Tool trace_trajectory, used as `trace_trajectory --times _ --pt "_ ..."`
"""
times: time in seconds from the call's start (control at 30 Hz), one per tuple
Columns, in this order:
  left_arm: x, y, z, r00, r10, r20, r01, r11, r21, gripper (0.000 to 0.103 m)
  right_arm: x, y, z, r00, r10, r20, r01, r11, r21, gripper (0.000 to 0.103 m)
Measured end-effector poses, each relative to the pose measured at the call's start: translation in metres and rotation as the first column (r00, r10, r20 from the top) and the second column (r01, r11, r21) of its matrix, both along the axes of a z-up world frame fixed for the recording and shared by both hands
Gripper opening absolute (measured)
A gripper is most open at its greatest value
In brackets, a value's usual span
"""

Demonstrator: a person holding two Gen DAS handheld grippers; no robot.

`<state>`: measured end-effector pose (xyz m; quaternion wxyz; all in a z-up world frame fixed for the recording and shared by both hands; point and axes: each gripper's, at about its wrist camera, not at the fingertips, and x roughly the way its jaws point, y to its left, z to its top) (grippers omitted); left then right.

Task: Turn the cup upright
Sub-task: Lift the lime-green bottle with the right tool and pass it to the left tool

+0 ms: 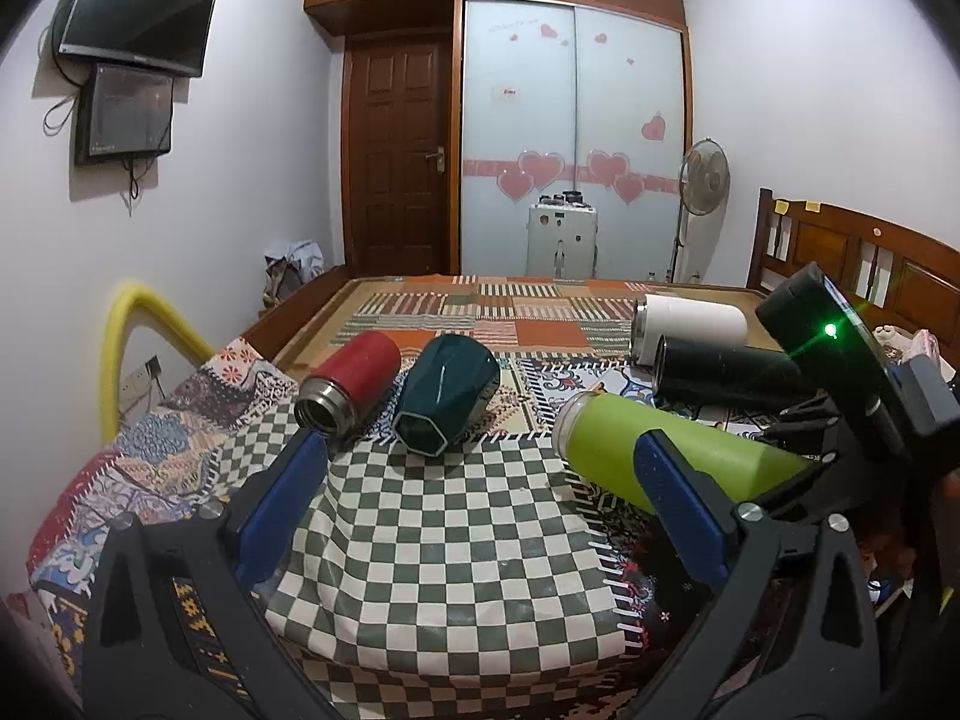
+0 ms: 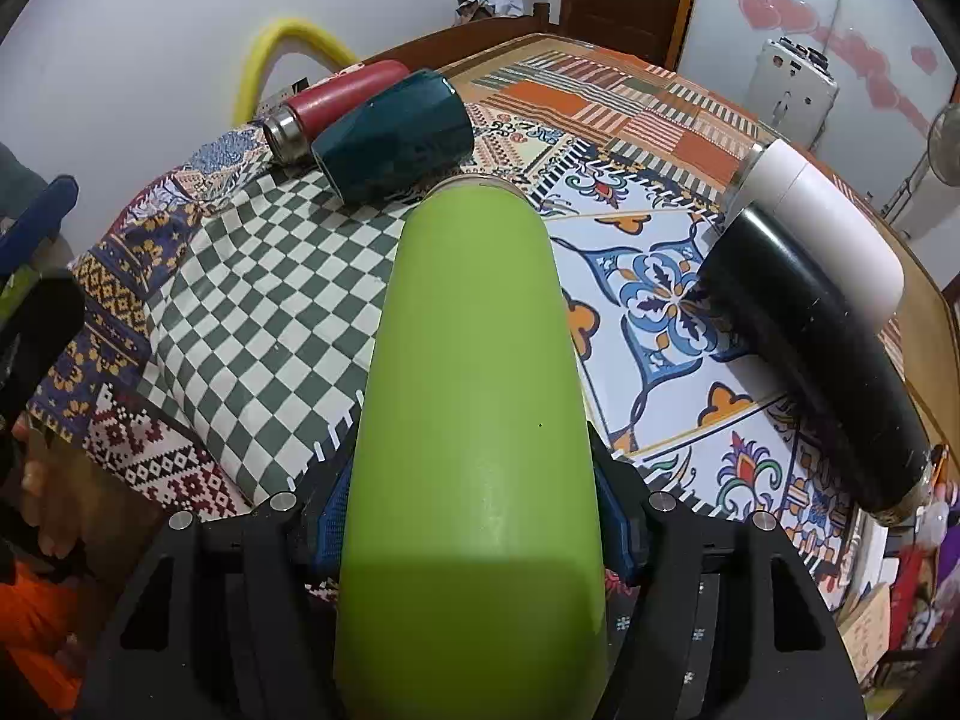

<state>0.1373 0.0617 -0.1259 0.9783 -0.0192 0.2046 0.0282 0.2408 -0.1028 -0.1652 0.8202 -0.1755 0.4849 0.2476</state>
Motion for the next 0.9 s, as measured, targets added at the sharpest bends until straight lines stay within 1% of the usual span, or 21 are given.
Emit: trace_trajectory --times 0.17,0.3,0.53,0.6,0.63,0.67,0.77,0.9 --pt "0.008 0.001 -0.007 1.000 0.013 -0.020 -0.013 1.000 0.000 0.103 0.000 0.001 -0.008 1.000 -0.003 0.013 0.003 1.000 0.003 0.062" --pt "0.014 0.001 -0.012 0.999 0.020 -0.038 -0.020 1.000 0.001 0.103 0.005 0.002 -0.014 1.000 -0.006 0.001 0.006 1.000 0.006 0.062" --pt "0.020 -0.003 -0.013 0.998 0.027 -0.052 -0.026 1.000 0.011 0.103 0.002 0.004 -0.014 1.000 0.013 0.022 -0.013 1.000 0.008 0.062" --pt "0.020 -0.004 -0.012 0.998 0.031 -0.049 -0.031 0.999 0.013 0.103 -0.002 0.005 -0.012 0.999 0.020 0.034 -0.020 1.000 0.001 0.067" --pt "0.020 -0.004 -0.012 0.998 0.033 -0.047 -0.033 0.999 0.013 0.103 -0.004 0.006 -0.010 0.999 0.021 0.043 -0.021 1.000 -0.003 0.076" --pt "0.020 -0.004 -0.010 0.998 0.034 -0.046 -0.034 0.999 0.010 0.103 -0.007 0.007 -0.007 0.998 0.026 0.063 -0.026 1.000 -0.002 0.083" --pt "0.020 -0.005 -0.006 0.999 0.027 -0.047 -0.027 1.000 0.006 0.103 -0.015 0.005 0.003 0.994 0.037 0.100 -0.037 0.999 0.004 0.084" --pt "0.022 -0.013 0.004 0.999 0.015 -0.041 -0.014 1.000 0.025 0.103 -0.027 -0.010 0.022 0.989 0.014 0.146 -0.023 0.998 0.057 0.084"
